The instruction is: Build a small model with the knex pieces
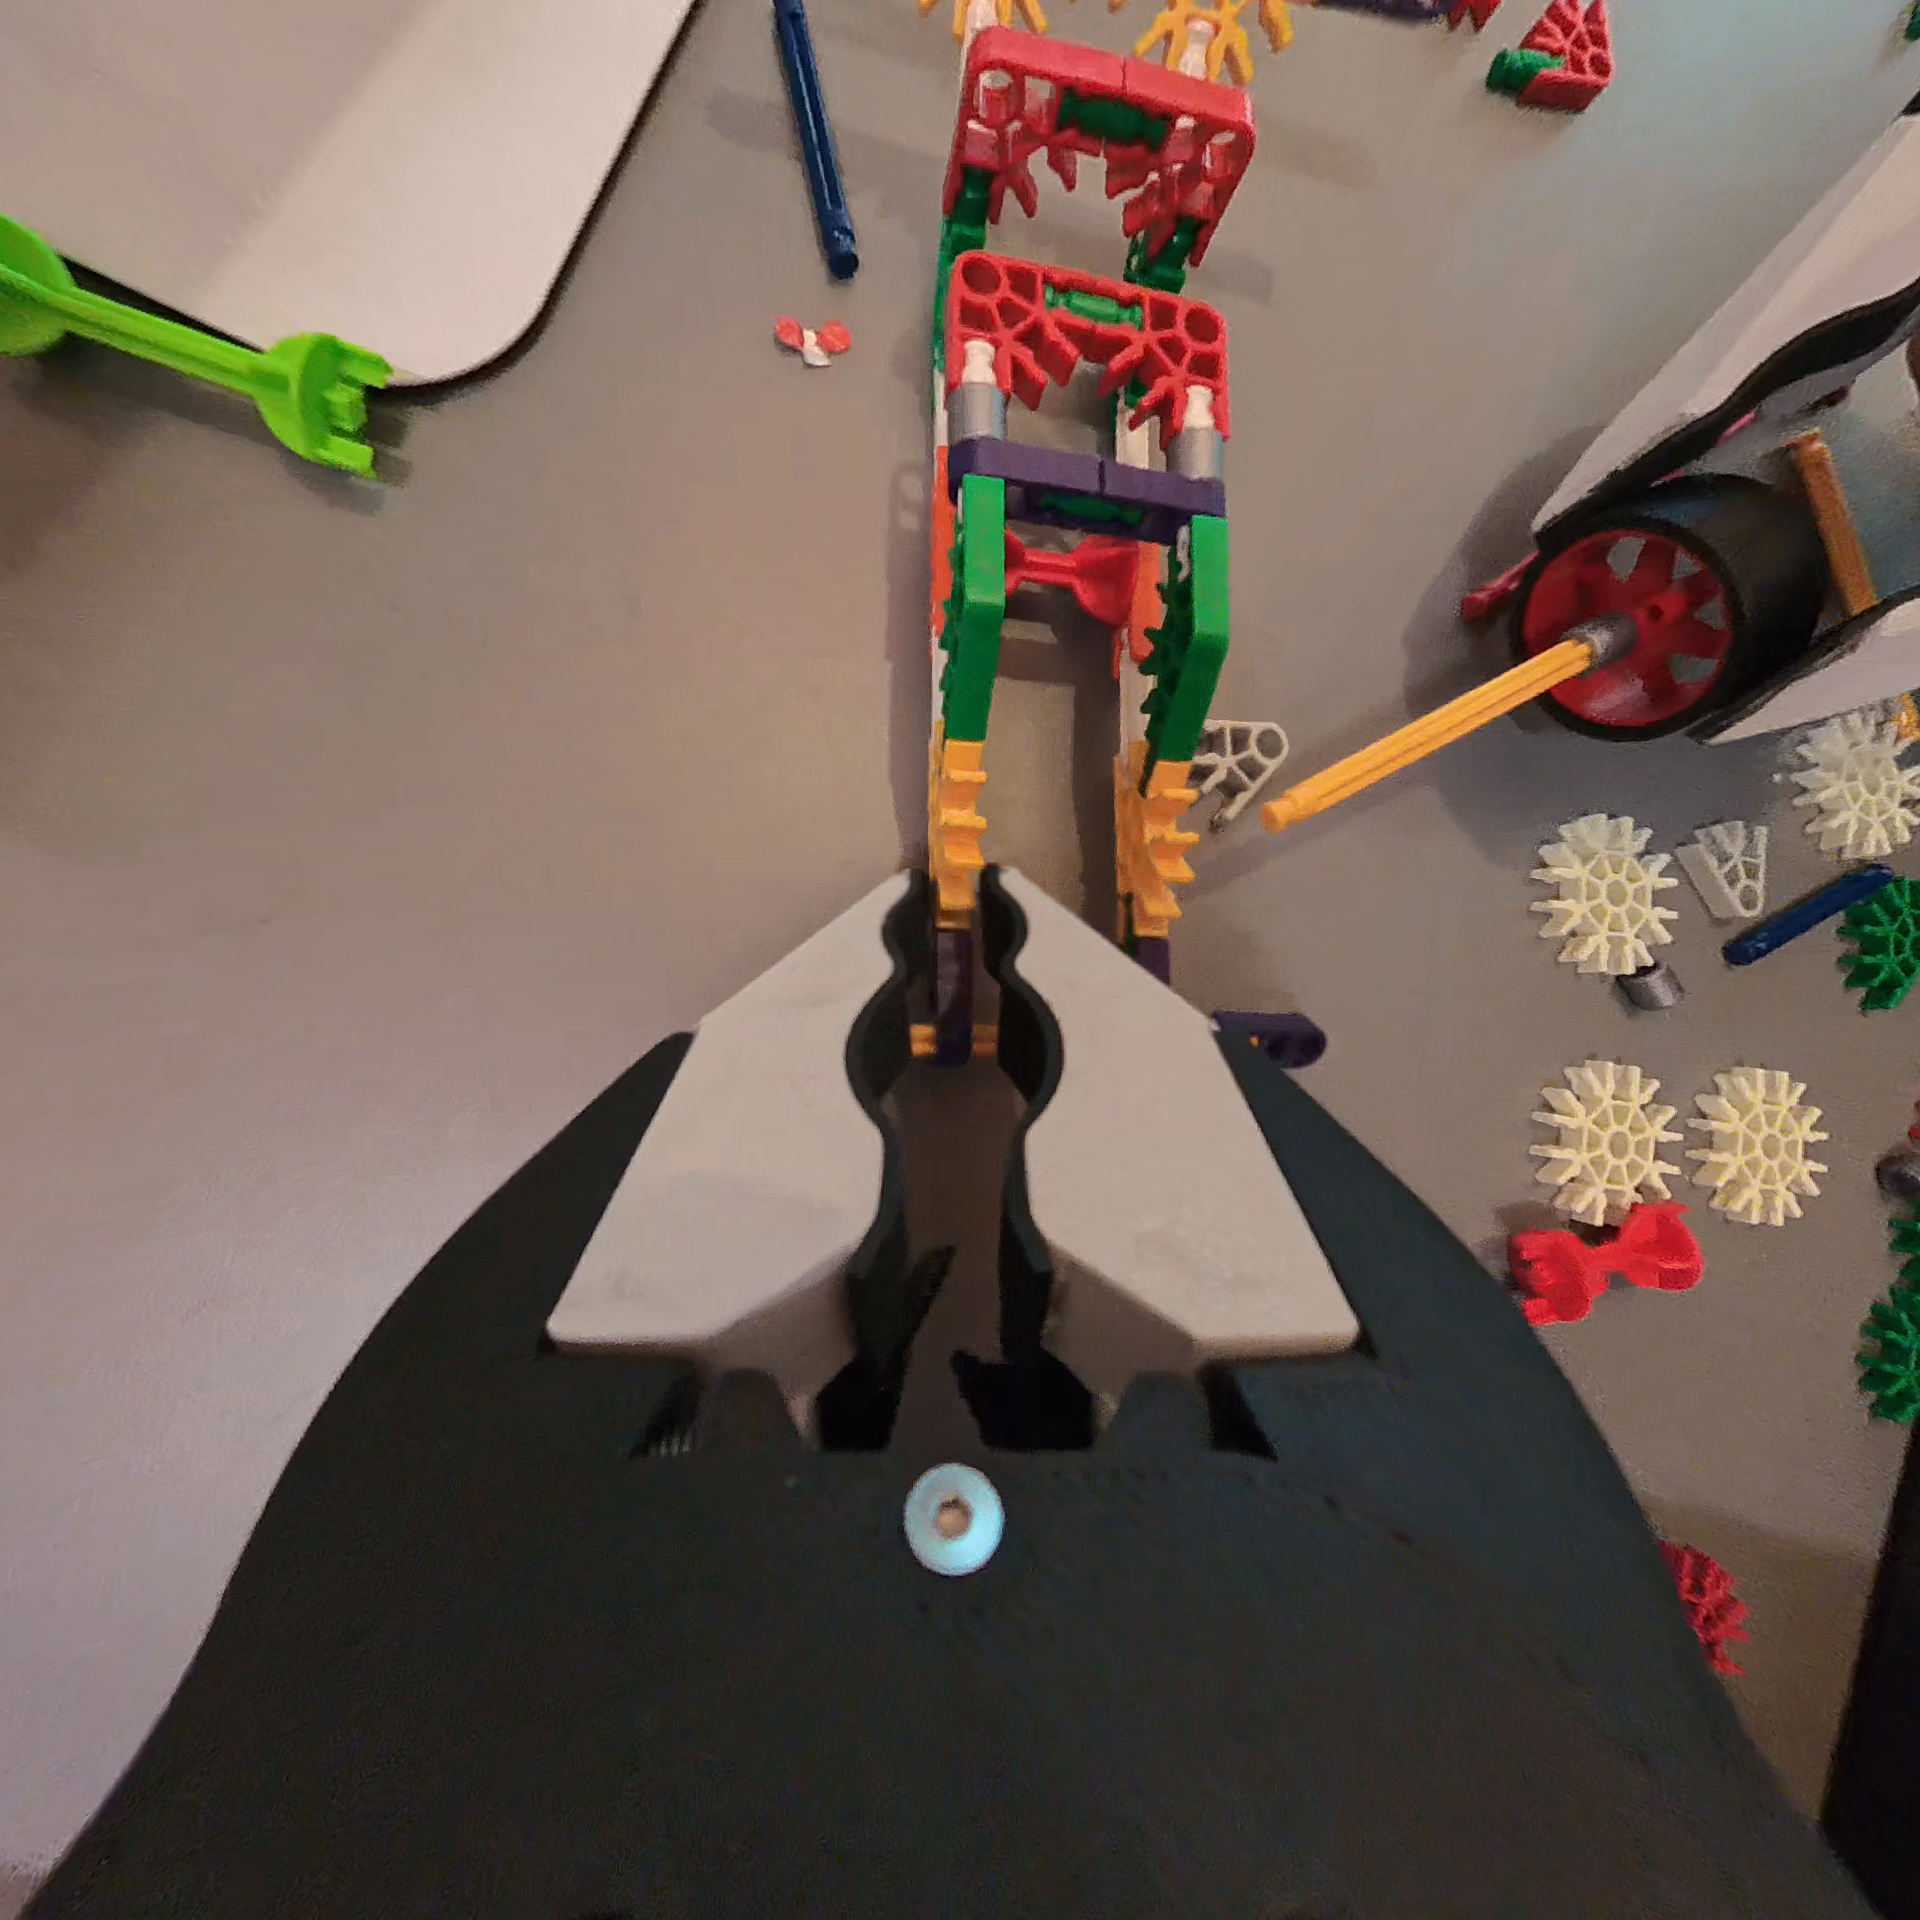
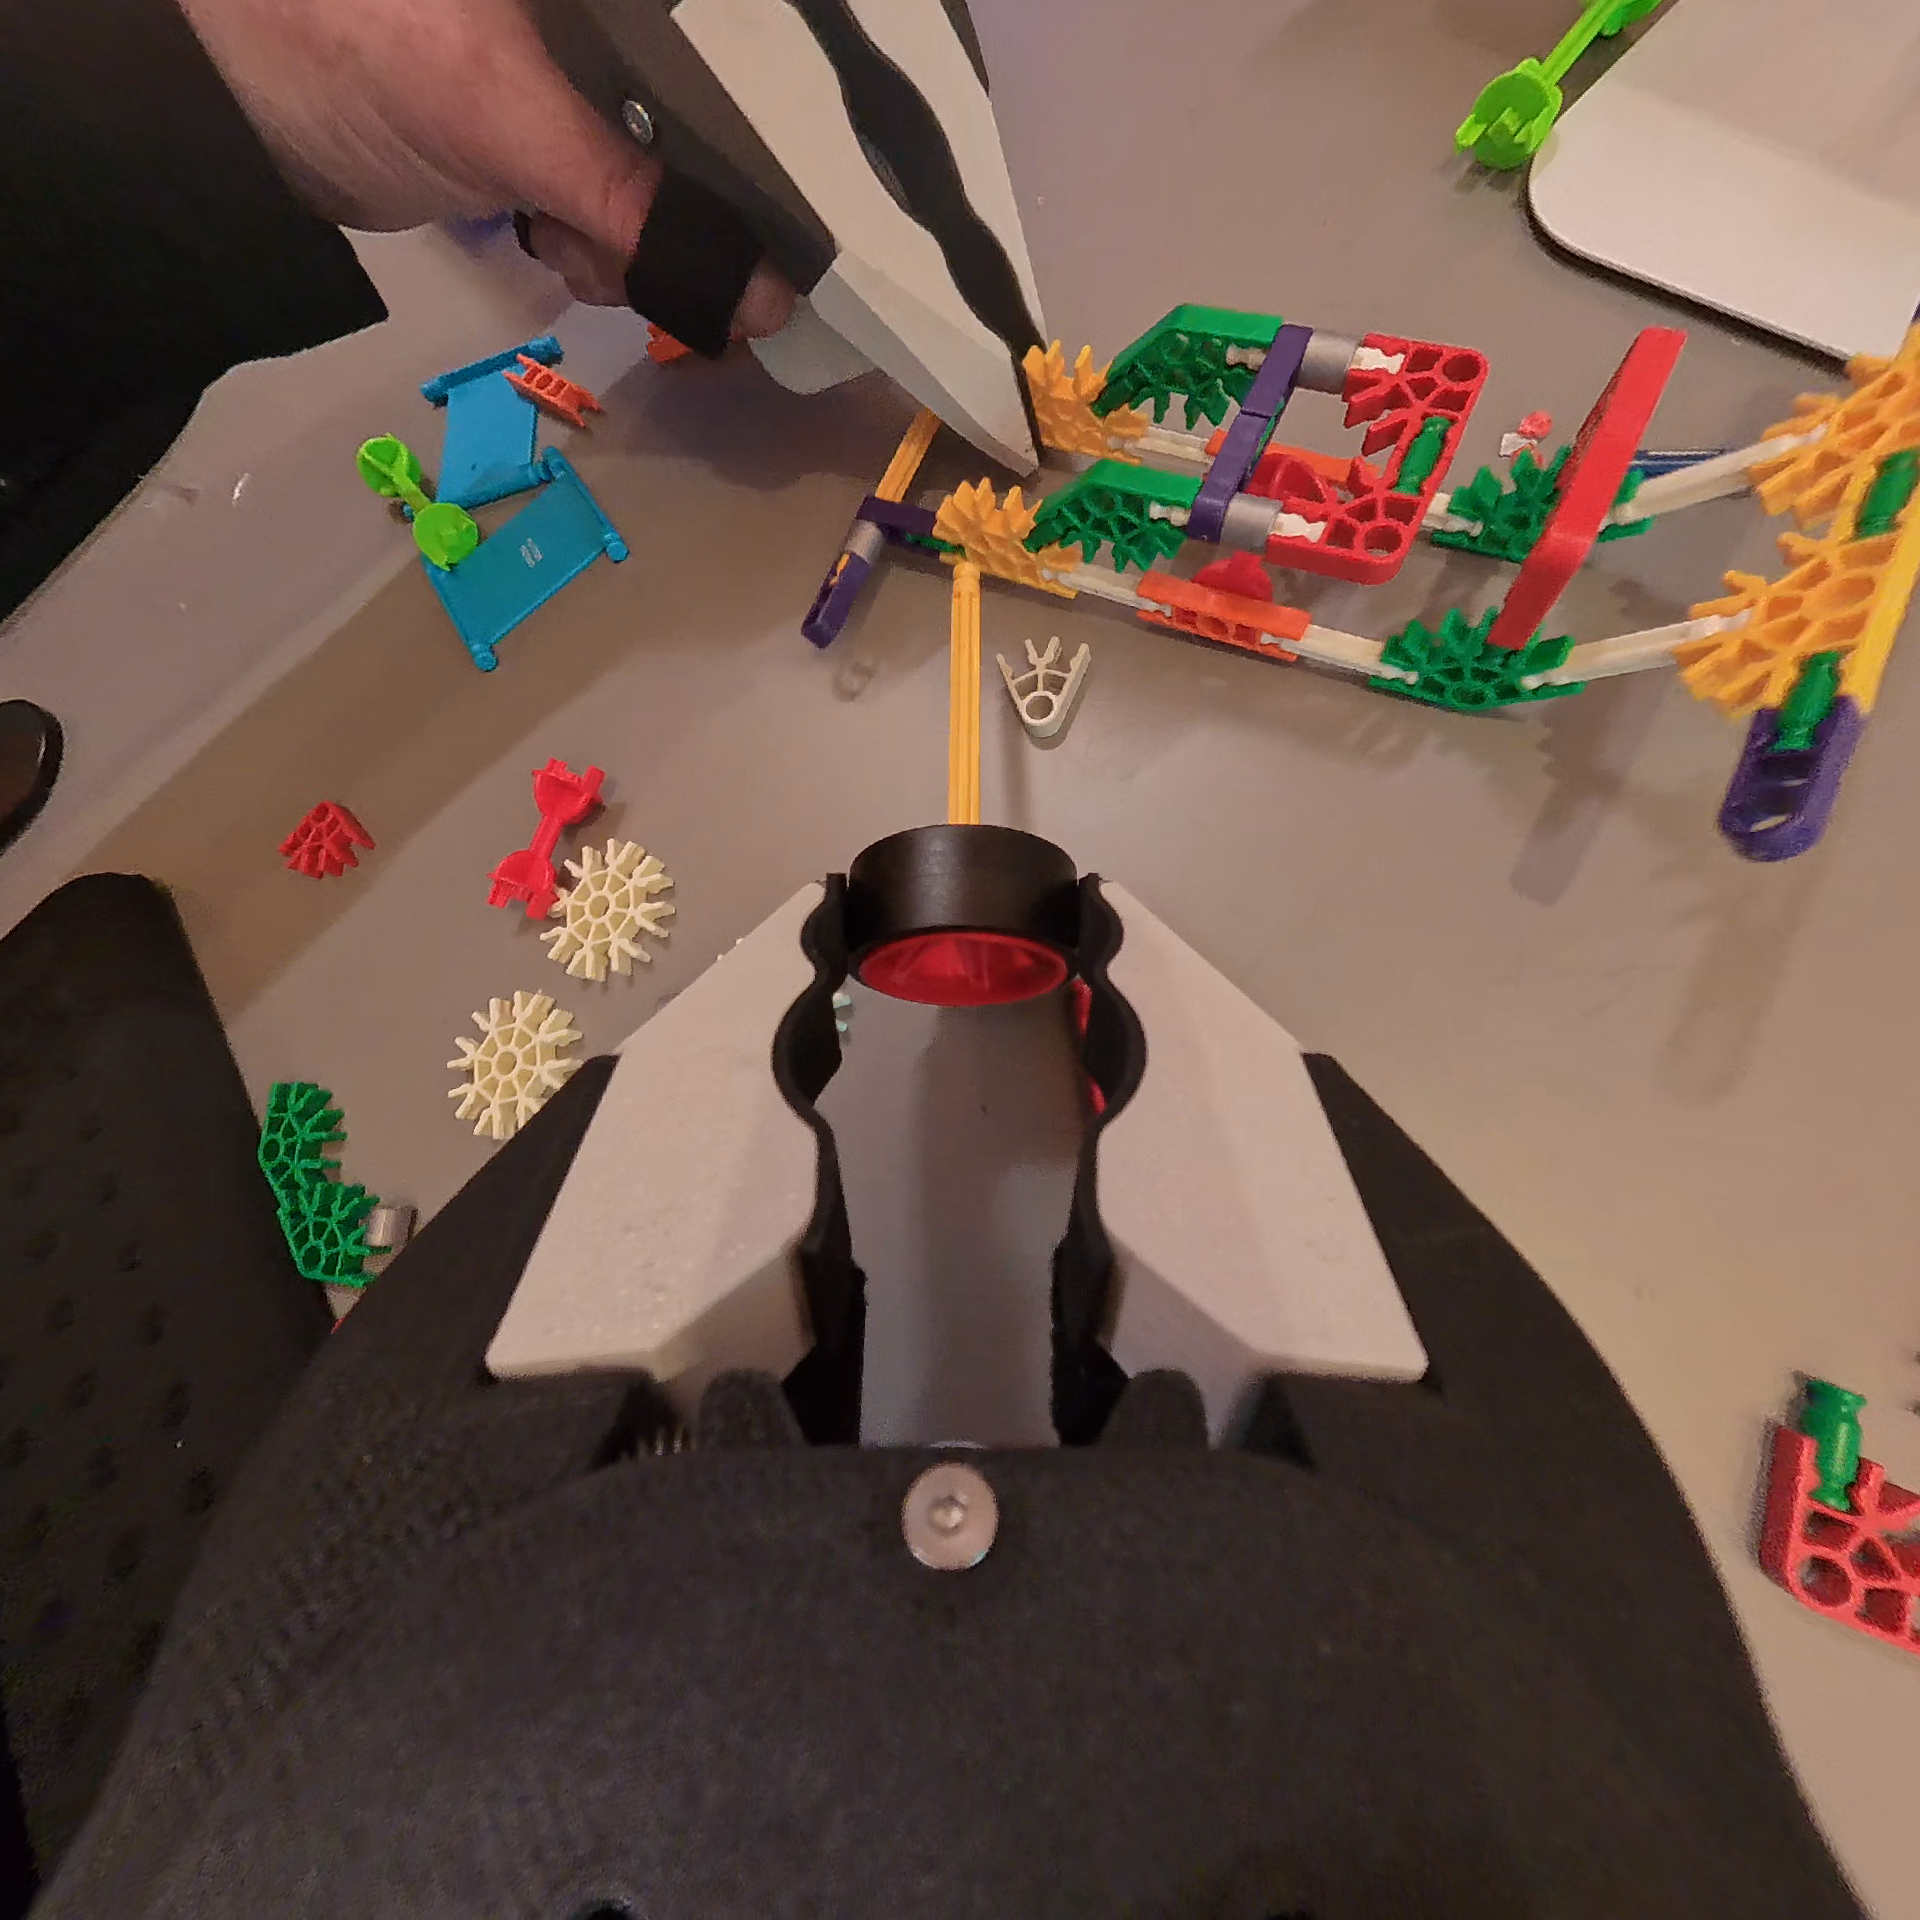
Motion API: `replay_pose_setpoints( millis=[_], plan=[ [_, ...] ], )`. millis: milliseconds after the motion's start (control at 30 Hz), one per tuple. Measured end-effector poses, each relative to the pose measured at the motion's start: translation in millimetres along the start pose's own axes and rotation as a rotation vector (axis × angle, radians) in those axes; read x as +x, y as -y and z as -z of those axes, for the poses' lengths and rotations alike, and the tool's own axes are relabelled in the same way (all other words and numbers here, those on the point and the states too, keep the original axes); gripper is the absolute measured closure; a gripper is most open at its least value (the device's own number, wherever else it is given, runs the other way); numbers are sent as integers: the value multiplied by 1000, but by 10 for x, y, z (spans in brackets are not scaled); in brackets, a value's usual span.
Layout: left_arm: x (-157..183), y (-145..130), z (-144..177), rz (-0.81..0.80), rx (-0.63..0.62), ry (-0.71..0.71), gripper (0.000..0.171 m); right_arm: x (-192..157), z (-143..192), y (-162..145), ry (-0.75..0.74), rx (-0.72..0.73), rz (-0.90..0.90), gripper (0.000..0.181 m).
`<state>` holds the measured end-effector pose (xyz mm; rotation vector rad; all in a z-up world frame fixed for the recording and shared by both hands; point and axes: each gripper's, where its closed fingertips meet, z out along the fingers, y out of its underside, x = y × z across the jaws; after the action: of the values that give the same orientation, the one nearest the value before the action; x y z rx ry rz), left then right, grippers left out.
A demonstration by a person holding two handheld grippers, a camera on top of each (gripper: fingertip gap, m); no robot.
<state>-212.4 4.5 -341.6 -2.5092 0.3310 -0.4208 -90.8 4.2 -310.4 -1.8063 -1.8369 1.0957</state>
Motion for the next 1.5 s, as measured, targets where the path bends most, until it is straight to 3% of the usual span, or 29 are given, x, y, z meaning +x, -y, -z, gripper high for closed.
replay_pose_setpoints(
  millis=[833, 1233, 1500],
  plan=[
    [136, -17, 88, 154, 73, 149, 169, -15, -95, 16, -45, 50, -65, 140],
    [255, -20, 145, 270, 124, 222, 169, -116, -64, 152, -222, 66, 135, 140],
    [388, 19, 162, 254, 143, 268, 169, -116, -142, 172, -192, 76, 125, 140]
  ],
)
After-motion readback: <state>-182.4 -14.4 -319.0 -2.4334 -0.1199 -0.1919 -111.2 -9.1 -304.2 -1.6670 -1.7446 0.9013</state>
